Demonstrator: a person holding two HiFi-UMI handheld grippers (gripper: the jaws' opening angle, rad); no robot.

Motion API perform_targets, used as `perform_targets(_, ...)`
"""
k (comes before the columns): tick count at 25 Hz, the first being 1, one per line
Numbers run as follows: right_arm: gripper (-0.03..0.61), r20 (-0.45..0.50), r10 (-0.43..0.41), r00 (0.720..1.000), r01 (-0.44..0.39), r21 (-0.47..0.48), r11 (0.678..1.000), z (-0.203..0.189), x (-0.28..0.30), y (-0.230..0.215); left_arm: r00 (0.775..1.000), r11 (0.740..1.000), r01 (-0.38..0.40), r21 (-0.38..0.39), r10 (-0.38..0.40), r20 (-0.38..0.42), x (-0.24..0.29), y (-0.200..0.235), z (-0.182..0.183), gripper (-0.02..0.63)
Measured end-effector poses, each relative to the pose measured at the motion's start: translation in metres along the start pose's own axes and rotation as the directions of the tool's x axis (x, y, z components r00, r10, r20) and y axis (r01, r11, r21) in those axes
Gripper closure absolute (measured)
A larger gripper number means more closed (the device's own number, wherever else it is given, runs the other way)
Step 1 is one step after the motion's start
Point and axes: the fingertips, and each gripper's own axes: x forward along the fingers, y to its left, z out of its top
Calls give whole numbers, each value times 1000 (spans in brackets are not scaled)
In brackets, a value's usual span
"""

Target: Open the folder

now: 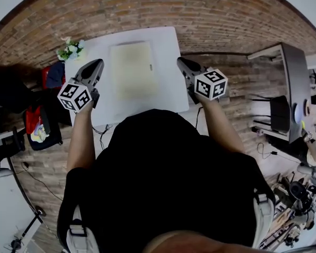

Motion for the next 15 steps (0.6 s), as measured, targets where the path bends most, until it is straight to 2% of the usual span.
perform_targets(15, 554, -70, 111, 991, -112, -23, 993, -4, 3, -37, 992, 991, -130, -23, 129, -8, 21, -18, -16, 600)
